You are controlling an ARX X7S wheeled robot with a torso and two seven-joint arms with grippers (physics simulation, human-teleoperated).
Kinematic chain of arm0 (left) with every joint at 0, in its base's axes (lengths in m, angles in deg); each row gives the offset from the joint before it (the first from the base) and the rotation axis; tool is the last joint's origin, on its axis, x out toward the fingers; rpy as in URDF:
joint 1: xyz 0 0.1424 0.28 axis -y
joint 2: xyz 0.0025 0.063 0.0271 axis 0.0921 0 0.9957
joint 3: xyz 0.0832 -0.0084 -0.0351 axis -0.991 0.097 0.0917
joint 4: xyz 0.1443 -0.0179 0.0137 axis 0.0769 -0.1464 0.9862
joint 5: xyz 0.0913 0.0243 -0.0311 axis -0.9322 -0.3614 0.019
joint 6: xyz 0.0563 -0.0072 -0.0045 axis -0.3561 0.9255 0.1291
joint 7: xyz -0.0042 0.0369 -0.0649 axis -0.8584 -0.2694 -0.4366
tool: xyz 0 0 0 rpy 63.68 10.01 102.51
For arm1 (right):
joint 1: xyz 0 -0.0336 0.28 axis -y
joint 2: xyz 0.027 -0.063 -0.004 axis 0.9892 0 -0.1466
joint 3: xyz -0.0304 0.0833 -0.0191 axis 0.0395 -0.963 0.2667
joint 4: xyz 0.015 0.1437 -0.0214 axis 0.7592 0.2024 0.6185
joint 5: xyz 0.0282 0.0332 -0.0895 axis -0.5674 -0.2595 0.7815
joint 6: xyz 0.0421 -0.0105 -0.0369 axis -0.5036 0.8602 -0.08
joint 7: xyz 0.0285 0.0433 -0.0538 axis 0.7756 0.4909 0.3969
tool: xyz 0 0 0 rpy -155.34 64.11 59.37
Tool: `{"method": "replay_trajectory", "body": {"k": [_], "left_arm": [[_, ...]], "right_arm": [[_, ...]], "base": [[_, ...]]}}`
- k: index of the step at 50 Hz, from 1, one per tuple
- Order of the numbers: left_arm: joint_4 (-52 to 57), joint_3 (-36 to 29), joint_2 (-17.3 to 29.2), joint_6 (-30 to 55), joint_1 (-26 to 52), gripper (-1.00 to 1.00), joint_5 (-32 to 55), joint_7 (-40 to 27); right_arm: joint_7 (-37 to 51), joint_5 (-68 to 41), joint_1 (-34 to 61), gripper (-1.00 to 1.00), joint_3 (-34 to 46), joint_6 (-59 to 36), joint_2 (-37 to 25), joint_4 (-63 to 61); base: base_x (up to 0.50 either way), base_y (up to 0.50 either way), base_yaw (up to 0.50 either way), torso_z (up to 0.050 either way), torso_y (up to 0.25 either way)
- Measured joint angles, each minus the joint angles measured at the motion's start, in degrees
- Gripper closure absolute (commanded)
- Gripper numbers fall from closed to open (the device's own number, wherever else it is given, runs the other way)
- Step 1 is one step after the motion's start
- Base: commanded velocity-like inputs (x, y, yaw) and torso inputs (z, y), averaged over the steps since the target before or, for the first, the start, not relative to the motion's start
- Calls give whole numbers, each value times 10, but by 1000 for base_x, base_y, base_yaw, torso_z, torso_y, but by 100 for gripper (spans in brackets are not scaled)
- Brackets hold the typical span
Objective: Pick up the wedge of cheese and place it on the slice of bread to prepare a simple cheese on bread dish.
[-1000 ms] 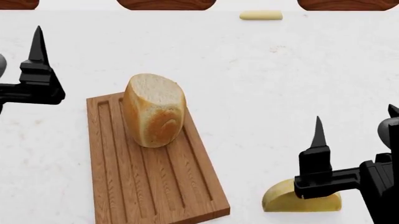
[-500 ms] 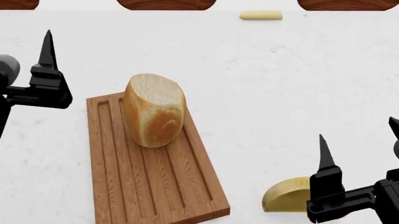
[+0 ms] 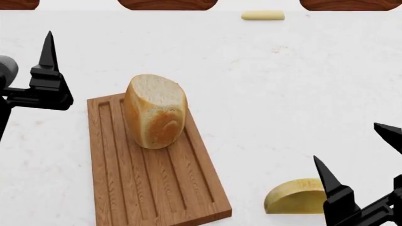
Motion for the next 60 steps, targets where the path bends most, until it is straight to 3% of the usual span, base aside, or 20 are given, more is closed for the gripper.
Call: {"method": "replay_trajectory", "body": {"k": [32,60], "left_arm": [[0,3,2,2,0,-100,9,-8],[3,5,4,3,-1,-100,11,-18]], "right_arm": [[-99,27,27,-100,46,74,-83,94],[-270,91,107,-100,231,130,-172,199]], "base": [[0,0,0,0,0],[0,0,0,0,0]]}}
